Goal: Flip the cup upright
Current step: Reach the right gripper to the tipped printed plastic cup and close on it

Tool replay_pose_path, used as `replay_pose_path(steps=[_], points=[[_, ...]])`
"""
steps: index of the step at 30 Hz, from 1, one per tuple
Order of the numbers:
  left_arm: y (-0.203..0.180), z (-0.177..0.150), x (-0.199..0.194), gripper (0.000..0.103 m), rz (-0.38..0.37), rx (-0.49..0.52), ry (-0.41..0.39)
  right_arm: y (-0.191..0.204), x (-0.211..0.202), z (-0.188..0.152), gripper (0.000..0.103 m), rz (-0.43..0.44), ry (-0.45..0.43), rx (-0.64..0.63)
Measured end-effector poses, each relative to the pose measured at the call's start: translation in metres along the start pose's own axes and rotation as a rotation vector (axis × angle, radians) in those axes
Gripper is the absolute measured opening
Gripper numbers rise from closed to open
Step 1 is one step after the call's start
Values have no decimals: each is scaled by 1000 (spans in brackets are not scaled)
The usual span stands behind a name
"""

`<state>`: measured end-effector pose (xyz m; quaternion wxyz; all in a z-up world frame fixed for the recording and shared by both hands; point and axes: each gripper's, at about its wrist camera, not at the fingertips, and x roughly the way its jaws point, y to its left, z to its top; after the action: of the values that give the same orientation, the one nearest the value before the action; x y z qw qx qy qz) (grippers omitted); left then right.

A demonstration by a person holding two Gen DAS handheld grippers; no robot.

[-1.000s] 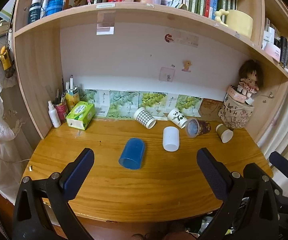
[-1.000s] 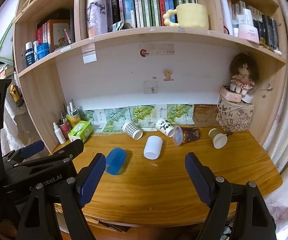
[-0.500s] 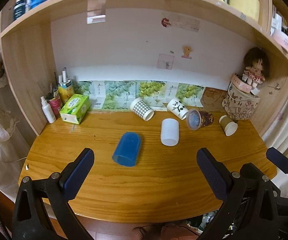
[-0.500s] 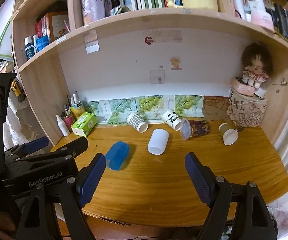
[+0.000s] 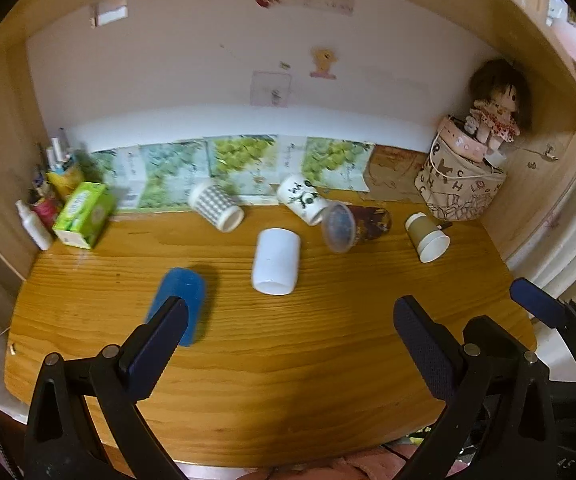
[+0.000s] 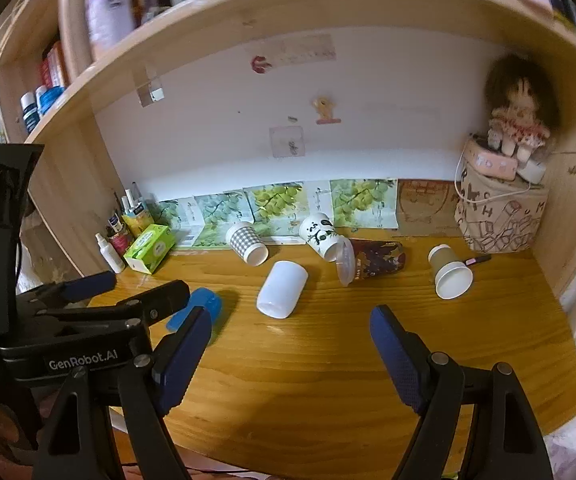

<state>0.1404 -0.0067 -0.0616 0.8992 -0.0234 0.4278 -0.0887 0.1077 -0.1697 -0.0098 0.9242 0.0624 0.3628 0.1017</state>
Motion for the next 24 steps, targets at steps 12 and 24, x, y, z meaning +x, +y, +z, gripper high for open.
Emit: replay_pose_path(steps=[12, 24], points=[[-25, 21, 58, 102, 87, -66, 142, -58, 57, 39, 82, 29, 67, -241], [-30, 14, 94, 102, 167, -152, 245, -91, 161, 48, 82, 96, 186, -487]])
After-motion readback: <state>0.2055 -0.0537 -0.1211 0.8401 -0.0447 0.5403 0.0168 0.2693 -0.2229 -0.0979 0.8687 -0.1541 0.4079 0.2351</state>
